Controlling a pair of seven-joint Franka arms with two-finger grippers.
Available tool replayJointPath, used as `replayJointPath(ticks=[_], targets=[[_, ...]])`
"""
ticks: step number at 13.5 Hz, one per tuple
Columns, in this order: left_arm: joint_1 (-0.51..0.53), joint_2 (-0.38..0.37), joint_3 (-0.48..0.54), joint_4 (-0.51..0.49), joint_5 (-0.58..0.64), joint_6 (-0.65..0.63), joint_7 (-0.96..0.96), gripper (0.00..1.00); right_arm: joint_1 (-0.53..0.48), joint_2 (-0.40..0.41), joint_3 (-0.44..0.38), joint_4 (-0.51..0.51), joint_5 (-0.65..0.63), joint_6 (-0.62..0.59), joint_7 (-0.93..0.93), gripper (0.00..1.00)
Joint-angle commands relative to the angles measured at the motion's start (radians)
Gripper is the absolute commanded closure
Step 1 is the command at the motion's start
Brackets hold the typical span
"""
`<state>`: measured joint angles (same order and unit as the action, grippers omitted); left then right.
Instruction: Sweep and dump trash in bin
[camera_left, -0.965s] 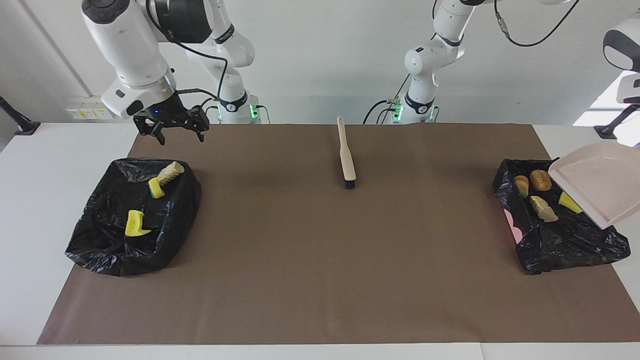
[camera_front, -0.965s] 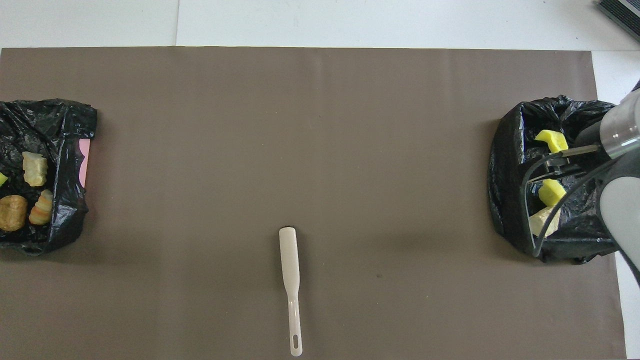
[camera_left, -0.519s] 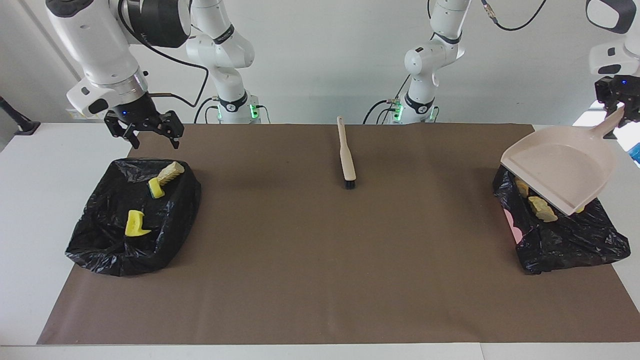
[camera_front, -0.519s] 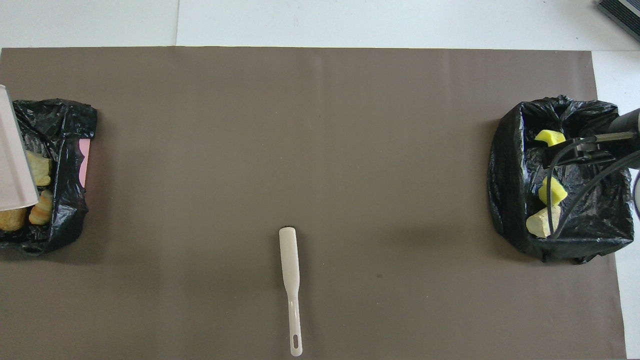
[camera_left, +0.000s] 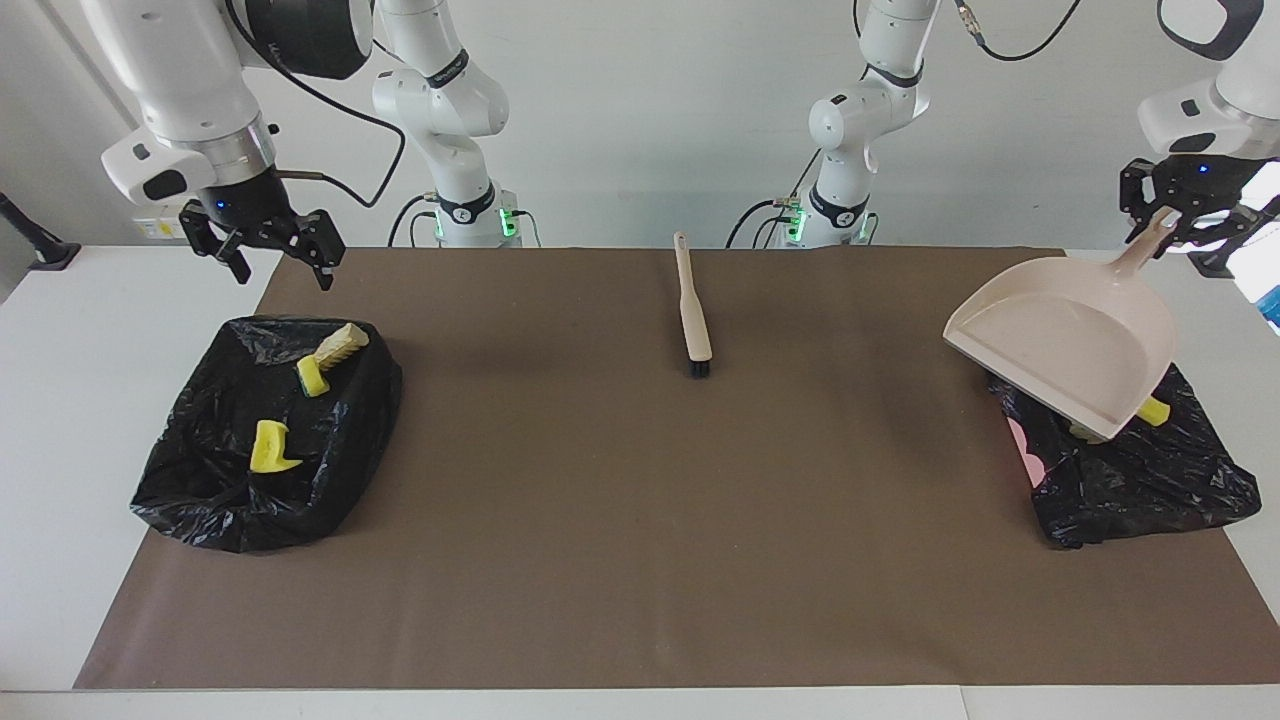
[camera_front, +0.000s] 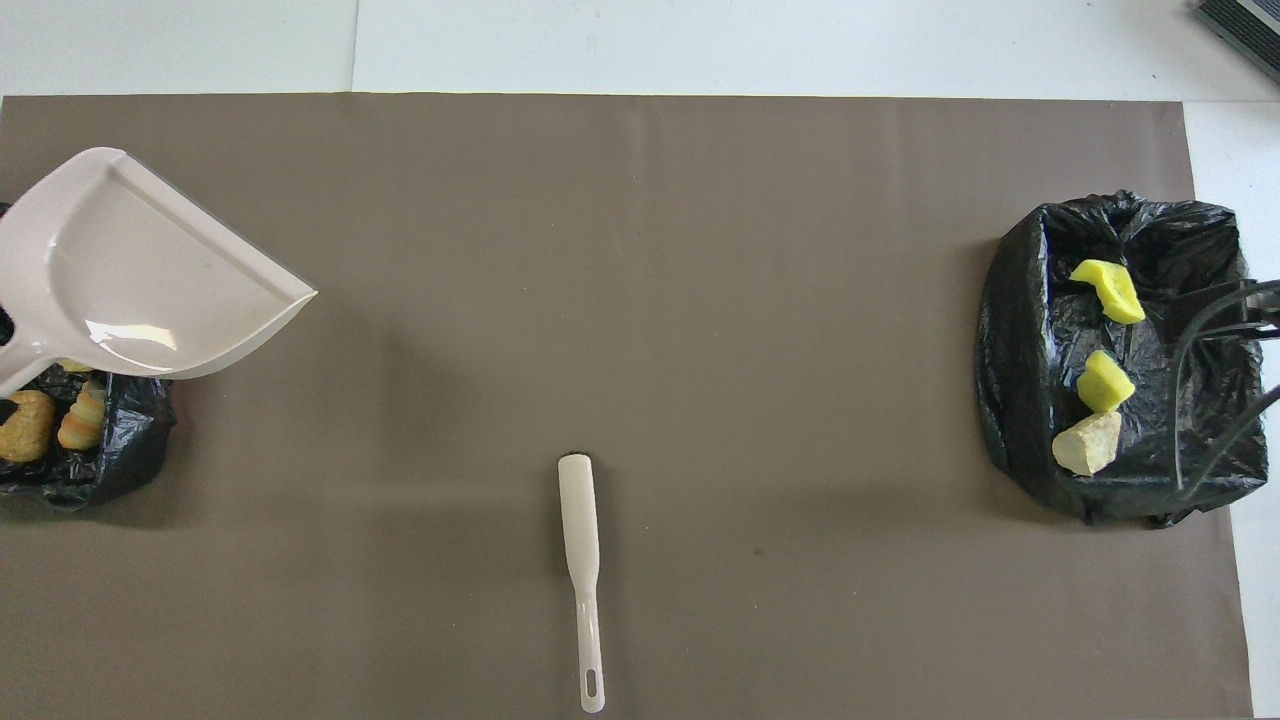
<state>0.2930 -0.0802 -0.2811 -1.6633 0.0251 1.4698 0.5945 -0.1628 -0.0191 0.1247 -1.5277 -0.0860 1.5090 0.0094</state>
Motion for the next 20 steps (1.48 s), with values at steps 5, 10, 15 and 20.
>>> replayJointPath(ticks=[5, 10, 15, 20], targets=[[-0.360, -0.052, 0.019, -0.226, -0.163, 0.312, -0.537, 1.00, -0.024, -0.027, -0.004, -0.029, 0.029, -0.049, 0.024, 0.00], [-0.595, 0.153, 0.020, -0.234, -0.201, 0.606, -0.842, 1.00, 0.006, -0.025, -0.005, -0.022, 0.032, -0.079, 0.023, 0.00], [-0.686, 0.309, 0.020, -0.227, -0.200, 0.797, -0.898, 1.00, 0.175, -0.027, -0.177, -0.020, 0.071, -0.090, 0.024, 0.00], [-0.686, 0.336, 0.022, -0.227, -0.066, 0.791, -0.916, 1.00, 0.184, -0.030, -0.175, -0.026, 0.071, -0.079, 0.021, 0.00]])
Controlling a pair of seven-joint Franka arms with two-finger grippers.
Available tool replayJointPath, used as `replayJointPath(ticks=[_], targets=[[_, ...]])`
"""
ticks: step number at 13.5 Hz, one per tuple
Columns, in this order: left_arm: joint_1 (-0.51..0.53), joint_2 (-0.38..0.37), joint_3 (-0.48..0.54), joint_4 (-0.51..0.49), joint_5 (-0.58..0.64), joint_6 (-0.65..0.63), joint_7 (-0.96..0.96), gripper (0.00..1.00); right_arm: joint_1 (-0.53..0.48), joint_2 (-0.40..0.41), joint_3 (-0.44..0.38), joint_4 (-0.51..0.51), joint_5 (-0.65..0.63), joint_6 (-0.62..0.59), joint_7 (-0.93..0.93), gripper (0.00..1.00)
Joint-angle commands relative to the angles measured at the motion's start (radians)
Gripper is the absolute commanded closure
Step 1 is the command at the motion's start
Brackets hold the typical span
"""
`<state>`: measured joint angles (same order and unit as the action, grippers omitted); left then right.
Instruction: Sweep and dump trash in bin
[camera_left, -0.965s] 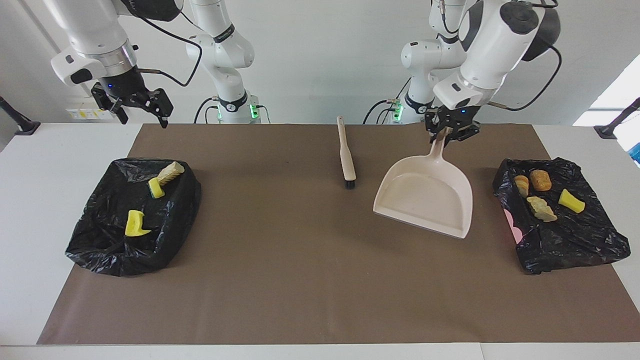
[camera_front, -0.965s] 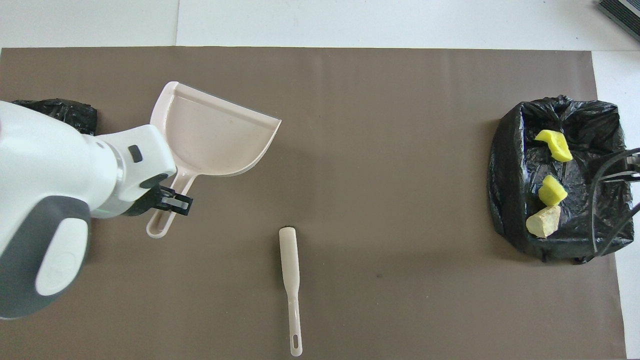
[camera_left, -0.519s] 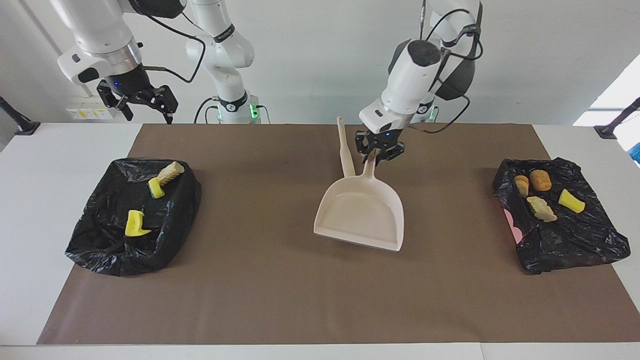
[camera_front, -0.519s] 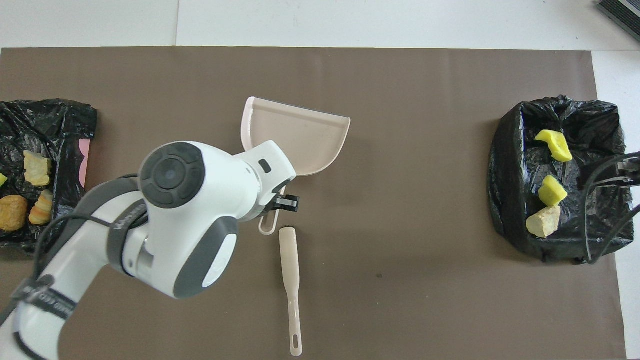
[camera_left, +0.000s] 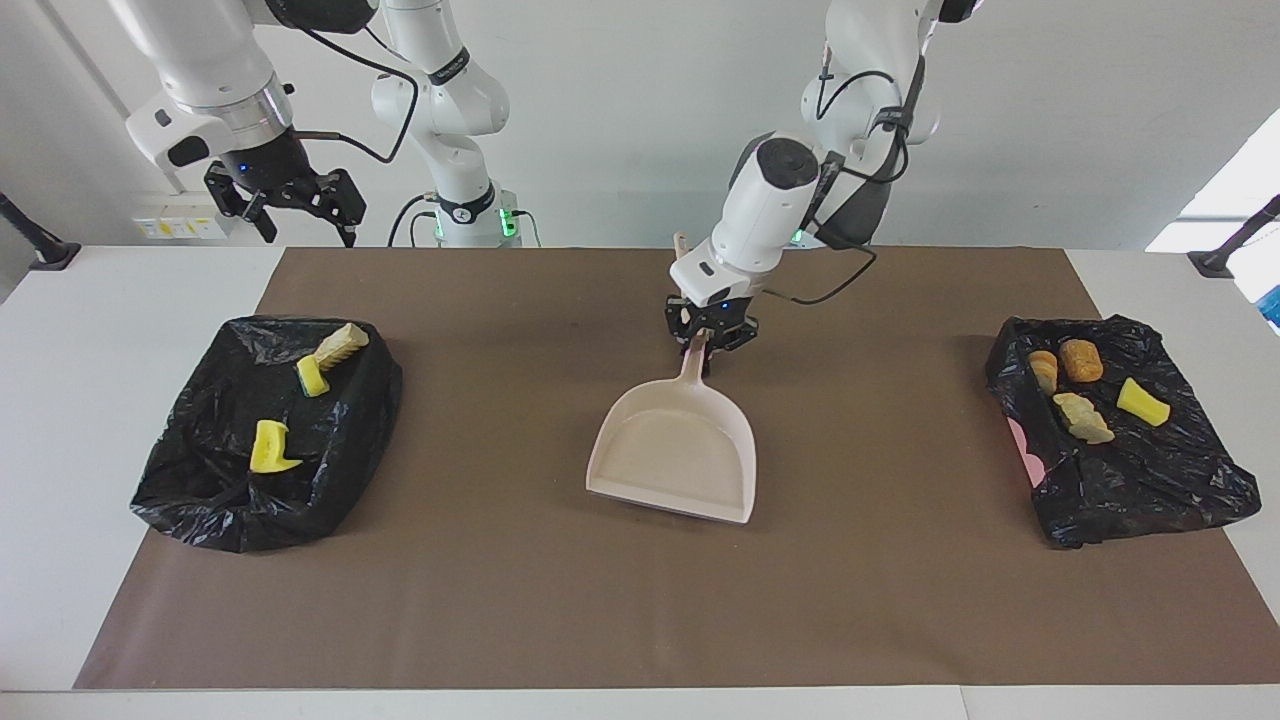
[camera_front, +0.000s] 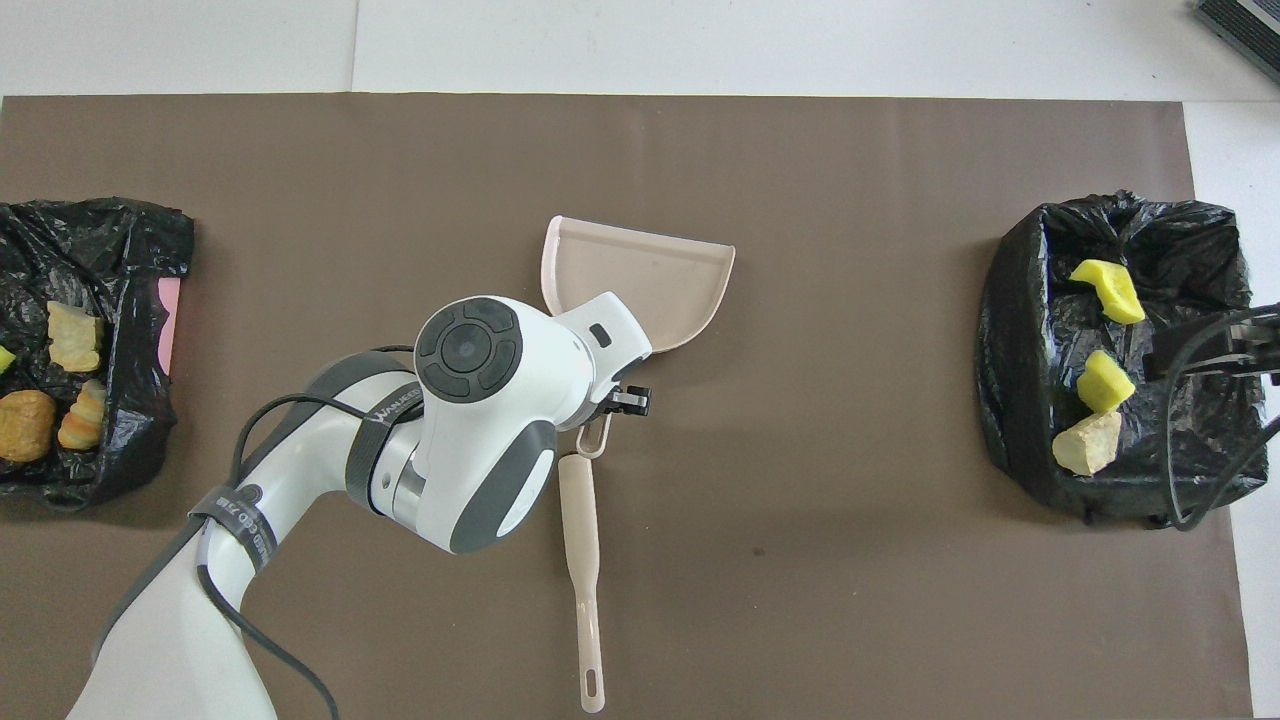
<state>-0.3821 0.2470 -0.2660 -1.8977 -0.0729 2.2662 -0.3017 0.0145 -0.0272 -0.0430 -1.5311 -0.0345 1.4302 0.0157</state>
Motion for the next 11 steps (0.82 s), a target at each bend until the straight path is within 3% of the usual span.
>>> replayJointPath(ticks=[1, 11], targets=[[-0.011, 0.011, 0.008, 0.008, 0.036, -0.005, -0.049, 1.00, 0.008, -0.022, -0.008, -0.023, 0.018, -0.004, 0.015, 0.00], [-0.037, 0.052, 0.007, -0.003, 0.041, 0.035, -0.177, 1.00, 0.005, -0.020, -0.008, -0.021, 0.018, 0.001, 0.012, 0.00]])
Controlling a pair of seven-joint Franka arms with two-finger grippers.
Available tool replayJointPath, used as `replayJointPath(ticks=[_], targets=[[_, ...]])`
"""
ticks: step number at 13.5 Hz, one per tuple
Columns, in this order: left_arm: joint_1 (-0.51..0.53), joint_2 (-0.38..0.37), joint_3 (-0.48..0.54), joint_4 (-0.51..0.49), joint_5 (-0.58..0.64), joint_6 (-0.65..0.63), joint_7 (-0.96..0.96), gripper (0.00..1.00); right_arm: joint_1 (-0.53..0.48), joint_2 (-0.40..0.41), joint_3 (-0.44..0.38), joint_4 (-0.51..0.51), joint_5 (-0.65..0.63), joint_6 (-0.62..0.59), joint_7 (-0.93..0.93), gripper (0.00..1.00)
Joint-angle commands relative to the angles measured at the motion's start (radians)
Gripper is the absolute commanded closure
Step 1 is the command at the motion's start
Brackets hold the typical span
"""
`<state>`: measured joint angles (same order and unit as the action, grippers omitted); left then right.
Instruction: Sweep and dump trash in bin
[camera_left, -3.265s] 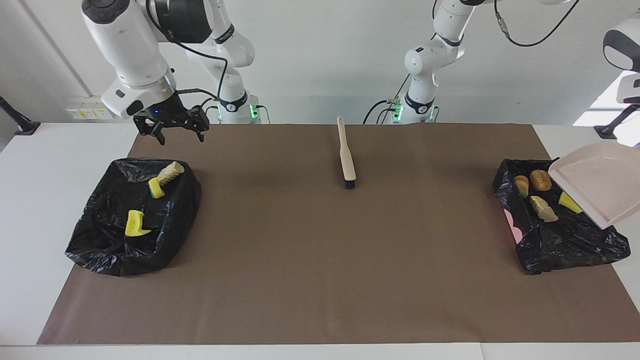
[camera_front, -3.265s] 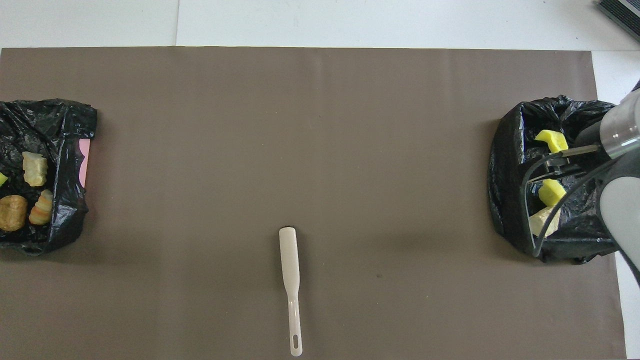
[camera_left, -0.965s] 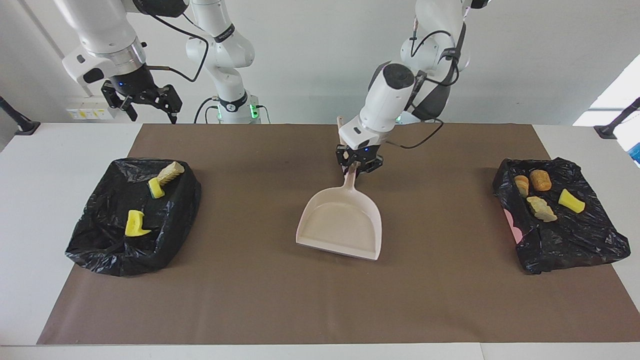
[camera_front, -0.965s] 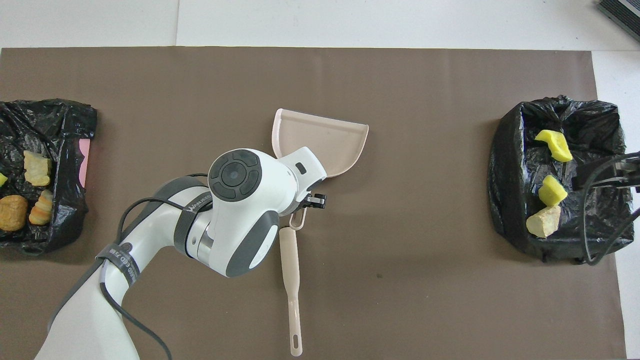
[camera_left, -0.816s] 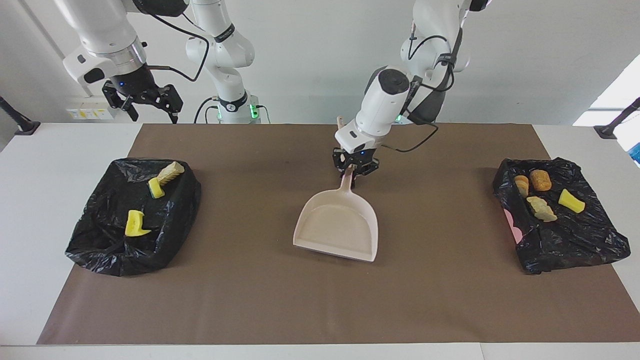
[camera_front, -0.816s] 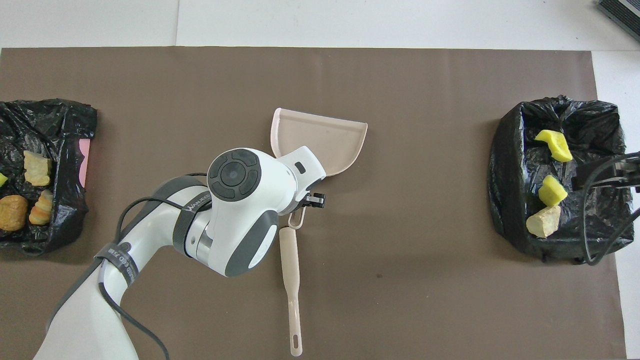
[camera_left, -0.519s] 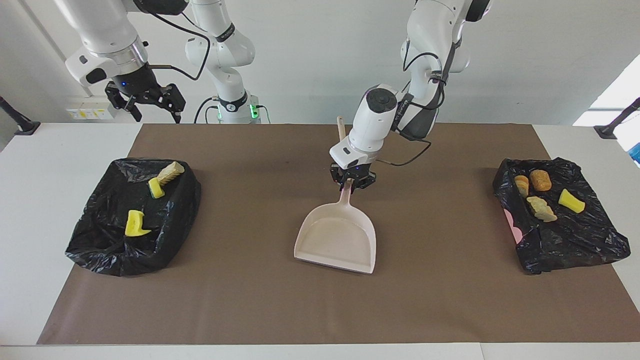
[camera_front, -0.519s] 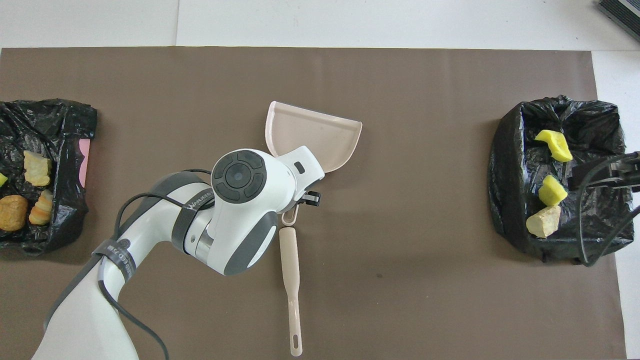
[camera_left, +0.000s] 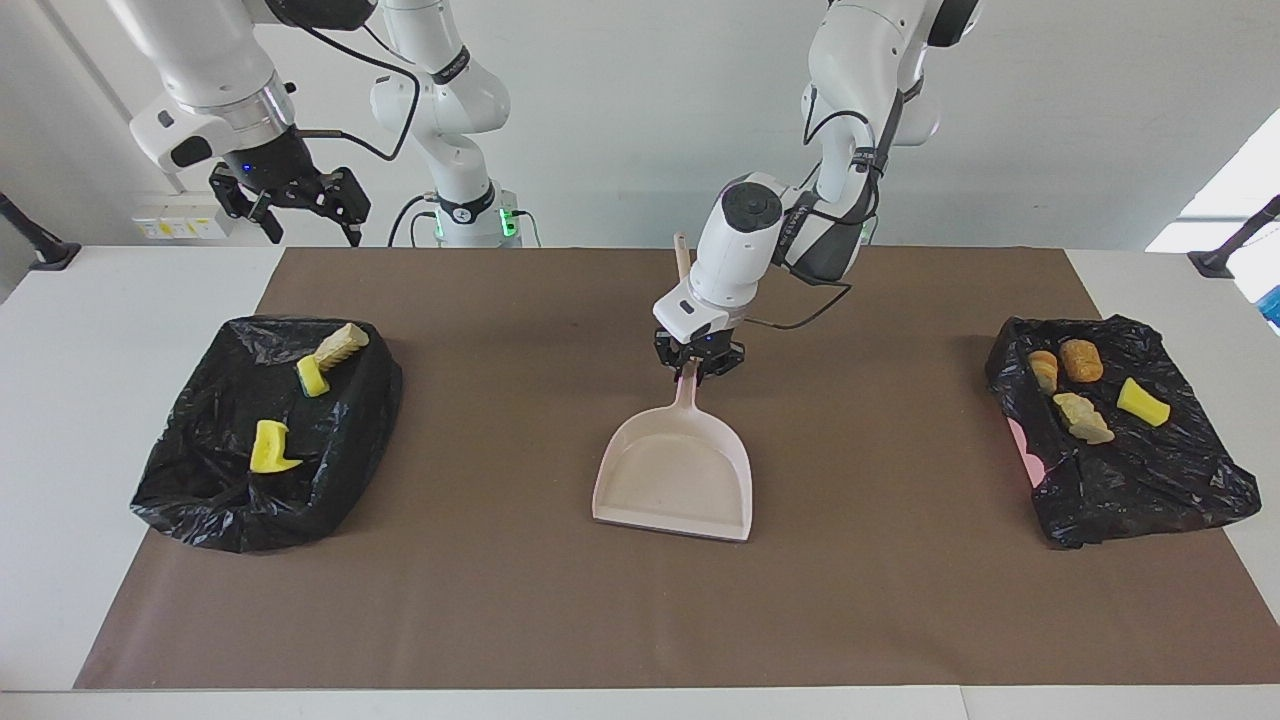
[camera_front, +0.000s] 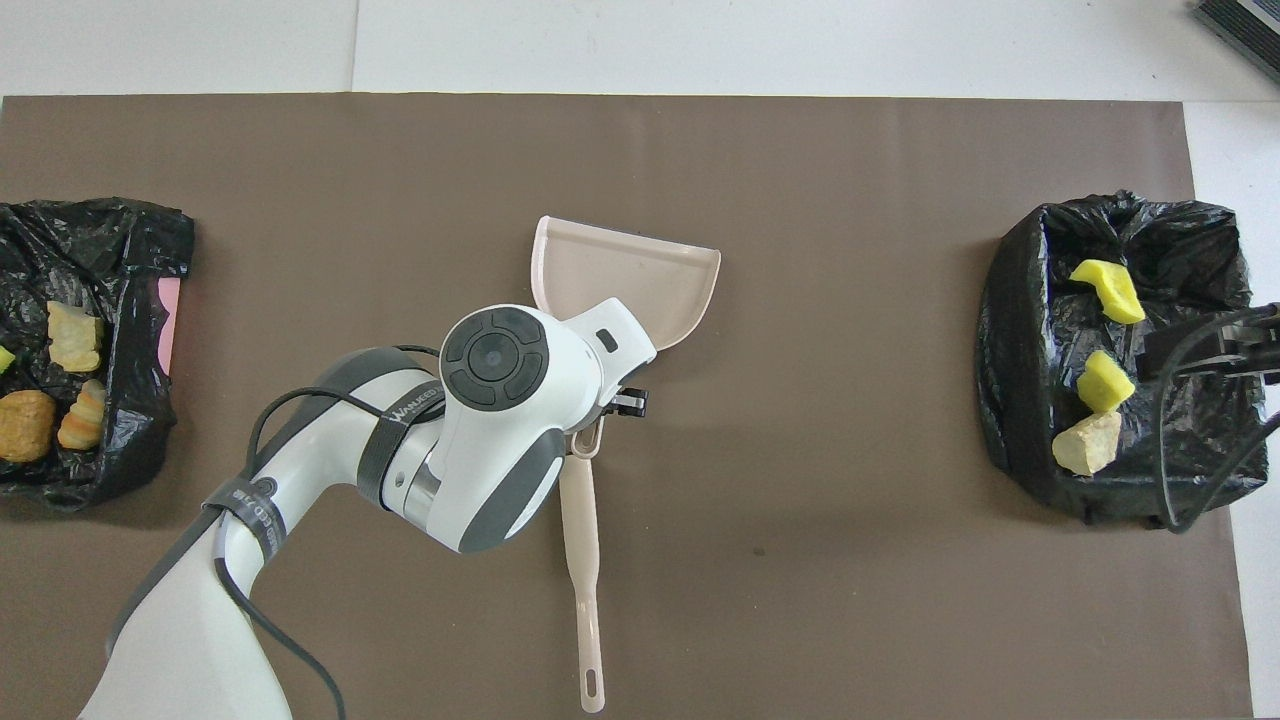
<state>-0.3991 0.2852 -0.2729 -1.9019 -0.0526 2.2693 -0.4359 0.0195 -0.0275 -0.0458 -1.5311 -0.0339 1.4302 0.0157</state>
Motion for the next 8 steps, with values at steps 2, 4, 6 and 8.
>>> replayJointPath(ticks=[2, 4, 6, 8], targets=[[-0.024, 0.022, 0.014, 0.003, 0.020, 0.061, -0.063, 0.61, 0.000, -0.022, -0.005, -0.021, 0.017, 0.001, 0.012, 0.00], [-0.021, 0.022, 0.014, 0.013, 0.019, 0.047, -0.064, 0.21, 0.000, -0.022, -0.005, -0.021, 0.017, 0.001, 0.010, 0.00], [-0.001, 0.002, 0.021, 0.023, 0.019, 0.038, -0.064, 0.00, 0.000, -0.022, -0.005, -0.021, 0.017, 0.001, 0.012, 0.00], [0.032, -0.035, 0.024, 0.050, 0.019, -0.067, -0.064, 0.00, 0.000, -0.022, -0.005, -0.021, 0.017, 0.001, 0.012, 0.00]])
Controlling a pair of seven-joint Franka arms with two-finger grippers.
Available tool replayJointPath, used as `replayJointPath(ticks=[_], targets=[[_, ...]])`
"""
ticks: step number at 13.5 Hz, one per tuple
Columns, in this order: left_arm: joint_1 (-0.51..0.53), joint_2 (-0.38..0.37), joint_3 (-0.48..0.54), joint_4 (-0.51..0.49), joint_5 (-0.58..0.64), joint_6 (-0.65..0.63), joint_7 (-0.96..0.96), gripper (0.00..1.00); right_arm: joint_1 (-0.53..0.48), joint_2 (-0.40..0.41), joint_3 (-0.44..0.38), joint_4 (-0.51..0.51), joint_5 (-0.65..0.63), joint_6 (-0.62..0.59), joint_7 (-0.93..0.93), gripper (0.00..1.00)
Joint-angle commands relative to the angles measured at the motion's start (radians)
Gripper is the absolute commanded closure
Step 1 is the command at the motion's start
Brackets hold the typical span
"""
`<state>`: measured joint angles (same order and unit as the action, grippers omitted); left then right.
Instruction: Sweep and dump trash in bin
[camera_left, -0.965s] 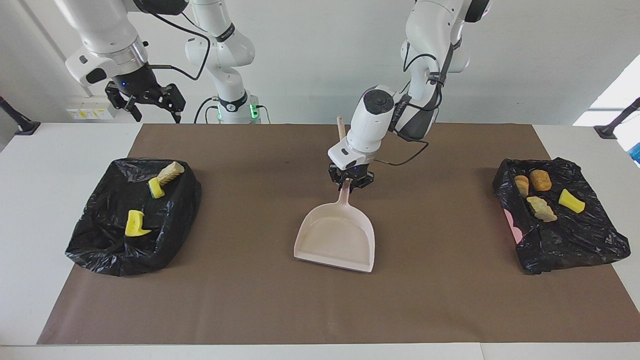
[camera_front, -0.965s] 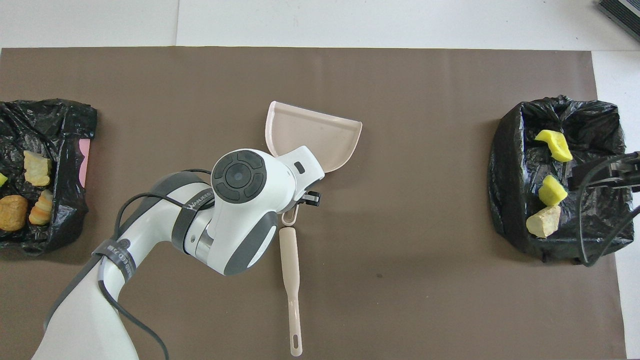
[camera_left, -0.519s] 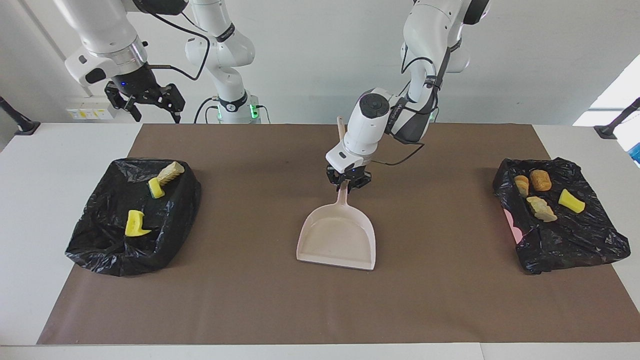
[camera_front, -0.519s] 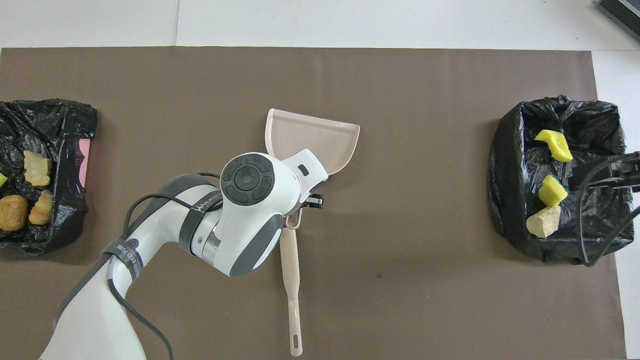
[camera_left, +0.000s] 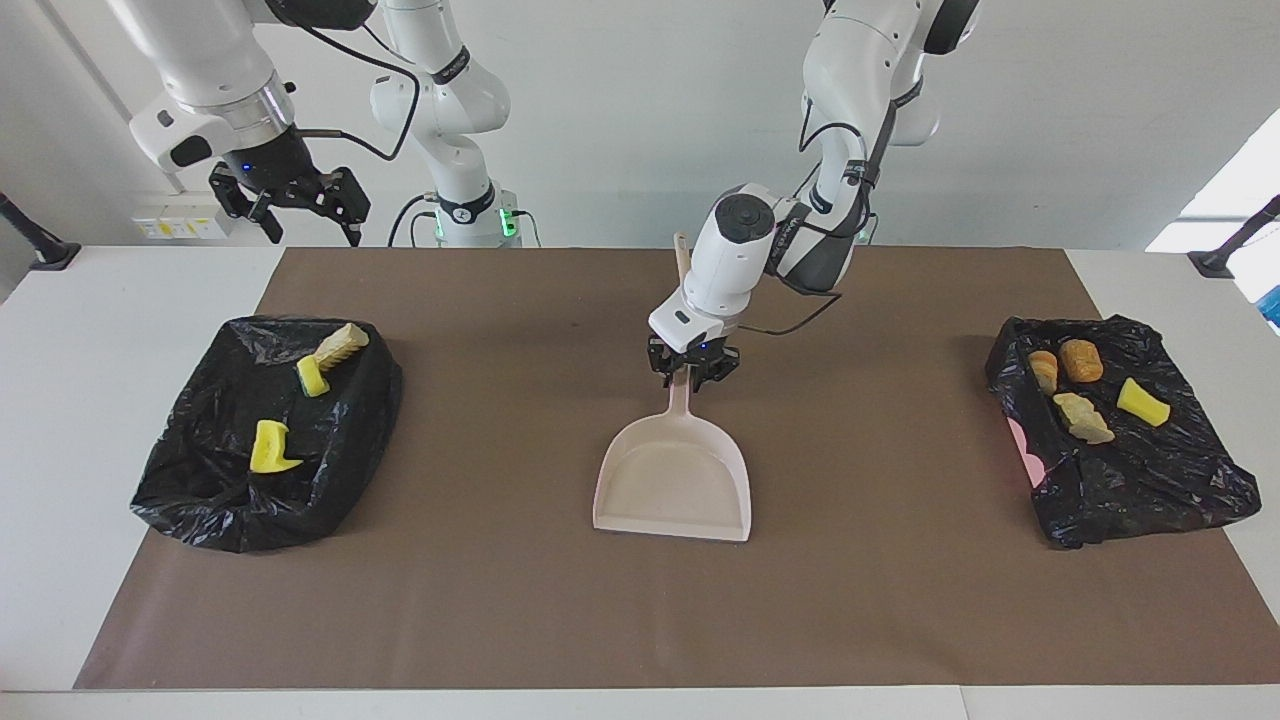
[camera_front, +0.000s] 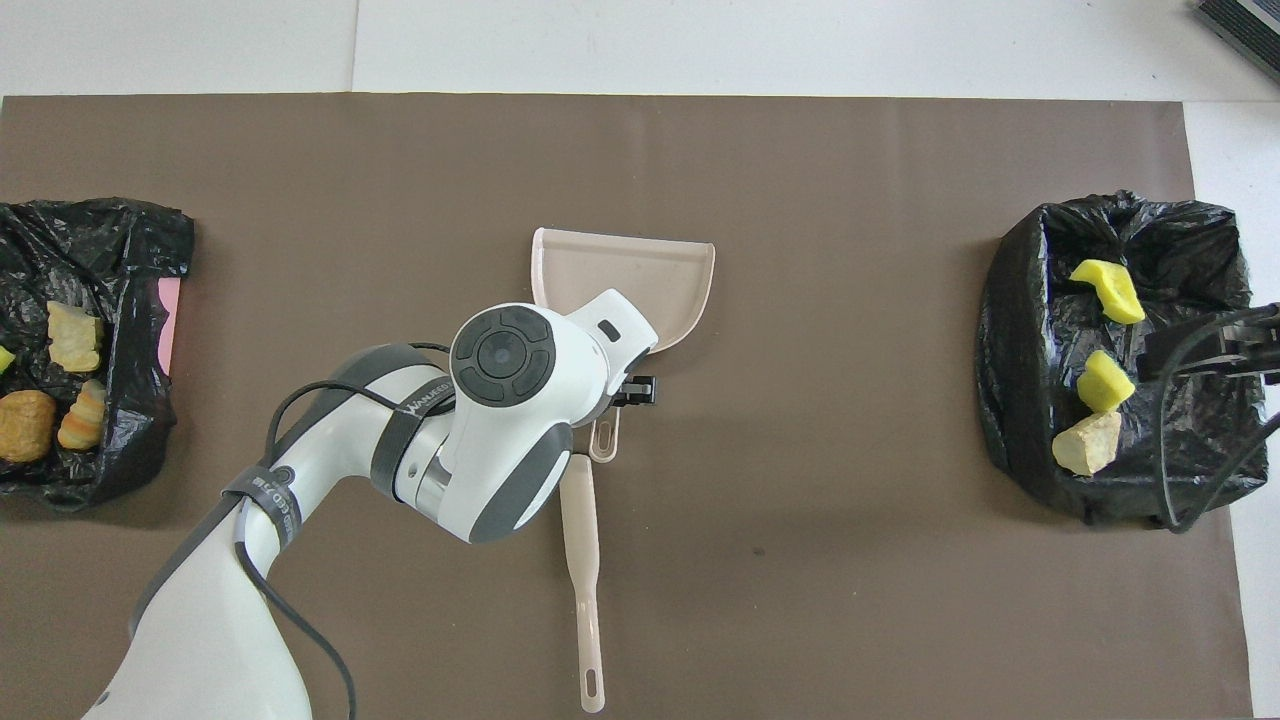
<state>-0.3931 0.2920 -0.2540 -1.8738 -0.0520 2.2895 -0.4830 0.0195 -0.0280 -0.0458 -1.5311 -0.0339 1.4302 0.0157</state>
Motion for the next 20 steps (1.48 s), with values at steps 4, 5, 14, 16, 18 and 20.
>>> replayJointPath(ticks=[4, 5, 14, 16, 18, 20], targets=[[0.134, -0.143, 0.006, 0.039, 0.020, -0.232, -0.003, 0.00, 0.000, -0.020, -0.006, -0.021, 0.017, 0.001, 0.012, 0.00], [0.167, -0.175, 0.006, 0.038, 0.021, -0.275, 0.001, 0.00, 0.000, -0.021, -0.005, -0.021, 0.017, 0.001, 0.012, 0.00], [0.344, -0.335, 0.007, 0.042, 0.089, -0.507, 0.240, 0.00, 0.000, -0.021, -0.005, -0.021, 0.017, 0.001, 0.012, 0.00], [0.382, -0.355, 0.012, 0.056, 0.093, -0.524, 0.295, 0.00, 0.000, -0.021, -0.006, -0.021, 0.017, 0.001, 0.012, 0.00], [0.436, -0.358, 0.019, 0.097, 0.092, -0.593, 0.348, 0.00, 0.000, -0.020, -0.005, -0.021, 0.017, 0.001, 0.010, 0.00], [0.488, -0.358, 0.022, 0.127, 0.089, -0.642, 0.404, 0.00, 0.000, -0.021, -0.006, -0.021, 0.017, 0.001, 0.012, 0.00]])
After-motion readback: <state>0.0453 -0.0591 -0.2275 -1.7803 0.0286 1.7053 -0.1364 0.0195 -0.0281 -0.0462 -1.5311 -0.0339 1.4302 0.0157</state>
